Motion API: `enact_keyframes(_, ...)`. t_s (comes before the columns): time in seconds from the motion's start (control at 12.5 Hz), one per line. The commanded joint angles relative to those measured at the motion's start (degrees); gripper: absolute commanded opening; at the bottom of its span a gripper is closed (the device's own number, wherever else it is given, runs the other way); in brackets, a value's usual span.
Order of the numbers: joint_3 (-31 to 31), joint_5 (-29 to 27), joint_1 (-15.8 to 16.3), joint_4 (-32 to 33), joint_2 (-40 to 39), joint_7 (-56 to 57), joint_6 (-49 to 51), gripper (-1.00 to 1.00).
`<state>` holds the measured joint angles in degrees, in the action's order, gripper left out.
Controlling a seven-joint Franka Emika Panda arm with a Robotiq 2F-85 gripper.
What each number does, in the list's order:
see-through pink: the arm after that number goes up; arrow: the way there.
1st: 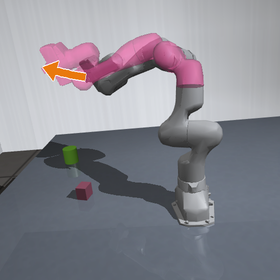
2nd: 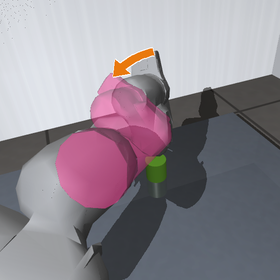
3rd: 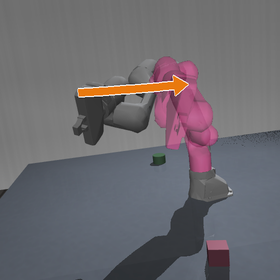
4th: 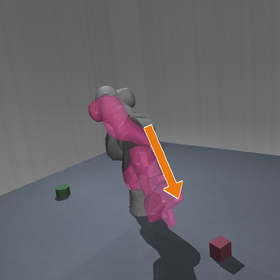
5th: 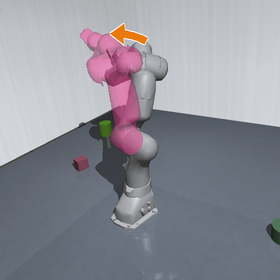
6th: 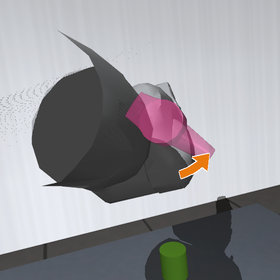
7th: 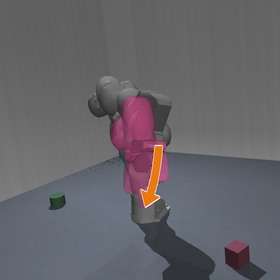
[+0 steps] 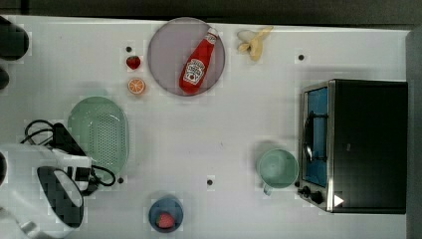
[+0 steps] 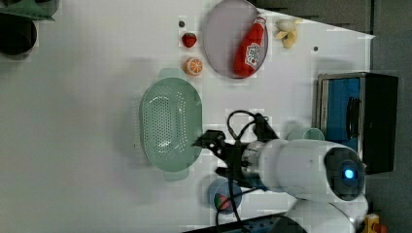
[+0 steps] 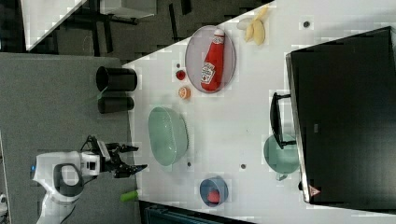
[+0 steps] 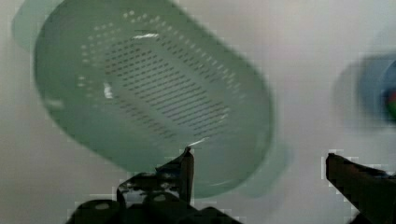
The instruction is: Drag strainer left to right.
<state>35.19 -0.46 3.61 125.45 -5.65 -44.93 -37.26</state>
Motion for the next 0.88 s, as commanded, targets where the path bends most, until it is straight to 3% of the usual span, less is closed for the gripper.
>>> enact_keyframes(0.08,-1.4,1.0,-1.8,-0.4,-5.1,-18.1,-6.2,1.00)
enact_keyframes(0.56,-3.0,8.4,-0.9,-0.5,-18.0,-32.9,-16.7,1.00)
enact_keyframes(0.88,-6.4,11.6,0.6,-0.6,-23.0,-33.8,-20.7,1.00)
